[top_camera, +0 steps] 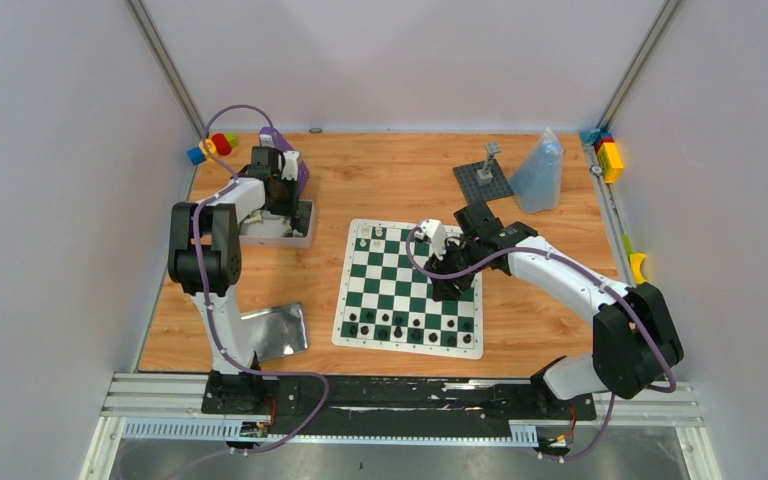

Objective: Set up the chess pieces on the board
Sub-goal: Pick up the chess piece from the storage box.

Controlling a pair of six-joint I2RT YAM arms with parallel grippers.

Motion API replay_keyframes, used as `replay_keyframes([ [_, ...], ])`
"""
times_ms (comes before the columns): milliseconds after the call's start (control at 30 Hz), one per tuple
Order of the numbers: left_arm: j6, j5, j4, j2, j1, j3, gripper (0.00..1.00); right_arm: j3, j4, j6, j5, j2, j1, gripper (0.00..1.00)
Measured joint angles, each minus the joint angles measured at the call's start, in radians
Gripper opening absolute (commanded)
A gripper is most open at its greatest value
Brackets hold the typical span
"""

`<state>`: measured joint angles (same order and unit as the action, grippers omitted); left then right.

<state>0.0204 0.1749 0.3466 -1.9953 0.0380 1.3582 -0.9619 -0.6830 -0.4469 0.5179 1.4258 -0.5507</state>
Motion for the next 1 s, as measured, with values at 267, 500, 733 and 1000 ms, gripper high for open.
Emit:
replay_keyframes([
  [267,0.0,0.0,0.003,-0.003,0.0,0.002,0.09,0.0,0.0,0.0,0.0,0.001,0.0,0.48],
  [500,0.013,-0.001,-0.044,0.059,0.0,-0.09,0.0,0.0,-0.002,0.0,0.002,0.001,0.0,0.48],
  [733,0.087,0.01,-0.034,0.219,0.0,-0.216,0.0,0.0,-0.005,0.0,0.008,0.001,0.0,0.48],
  [1000,0.226,0.13,0.005,0.443,0.0,-0.273,0.0,-0.008,-0.009,0.001,0.008,0.0,0.0,0.48],
])
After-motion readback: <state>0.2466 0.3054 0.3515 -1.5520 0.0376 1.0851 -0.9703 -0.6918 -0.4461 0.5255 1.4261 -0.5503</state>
